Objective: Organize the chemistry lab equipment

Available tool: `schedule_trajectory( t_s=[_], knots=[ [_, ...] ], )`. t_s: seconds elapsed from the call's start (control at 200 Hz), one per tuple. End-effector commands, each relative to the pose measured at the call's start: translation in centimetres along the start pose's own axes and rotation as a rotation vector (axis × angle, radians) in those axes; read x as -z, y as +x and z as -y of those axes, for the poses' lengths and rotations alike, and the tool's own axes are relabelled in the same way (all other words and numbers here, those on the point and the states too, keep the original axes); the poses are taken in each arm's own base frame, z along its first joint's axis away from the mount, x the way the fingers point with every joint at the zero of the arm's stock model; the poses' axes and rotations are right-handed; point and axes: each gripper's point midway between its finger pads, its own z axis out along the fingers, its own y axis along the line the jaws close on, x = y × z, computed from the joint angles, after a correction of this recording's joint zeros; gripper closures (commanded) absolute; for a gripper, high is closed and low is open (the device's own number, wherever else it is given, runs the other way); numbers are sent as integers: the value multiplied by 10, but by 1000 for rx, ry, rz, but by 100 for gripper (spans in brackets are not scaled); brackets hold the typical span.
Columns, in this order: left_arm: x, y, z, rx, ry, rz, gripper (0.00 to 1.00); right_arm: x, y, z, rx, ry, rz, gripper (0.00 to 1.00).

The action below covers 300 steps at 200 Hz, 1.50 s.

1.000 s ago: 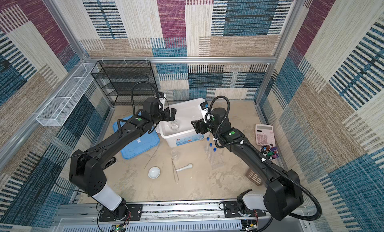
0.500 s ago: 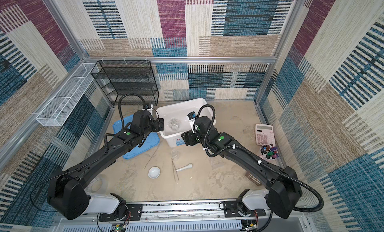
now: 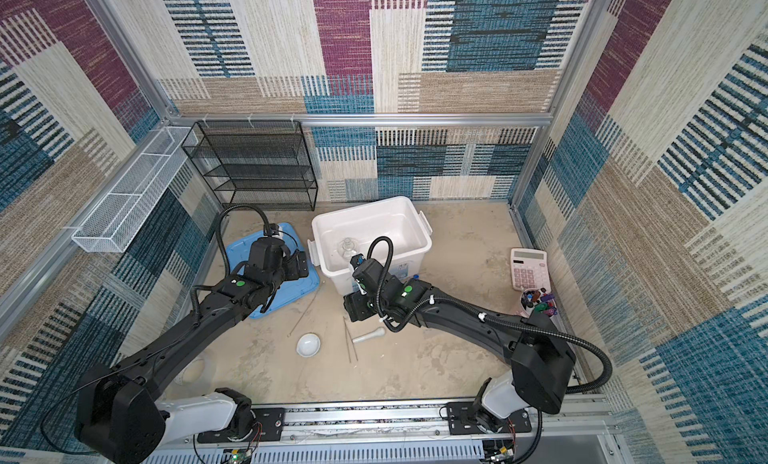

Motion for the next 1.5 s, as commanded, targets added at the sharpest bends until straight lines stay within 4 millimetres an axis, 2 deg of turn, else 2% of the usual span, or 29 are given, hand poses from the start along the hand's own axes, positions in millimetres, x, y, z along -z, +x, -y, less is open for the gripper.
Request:
schedule_trajectory(
  t_s=[0.0,0.115,0.275,0.646,0.962,1.142,1.497],
  knots=[
    [2,8,-6,57,-10,-11,1,-11,3,-4,-48,7,-15,22],
    [2,15,-11,48,-24,-21,1,-26,4,-8,-46,13,-27,24],
    [4,25,-17,39,-42,-31,1,-46,3,-1,-31,78,-58,27],
    [8,36,-27,24,-69,-37,1,-72,4,4,-15,143,-108,35],
    [6,40,-28,21,-76,-45,1,-74,18,6,16,145,-168,37],
    [5,41,-29,31,-77,-50,1,-69,26,10,23,156,-184,38],
    [6,43,-24,39,-52,-55,1,-62,5,2,3,130,-80,37]
  ],
)
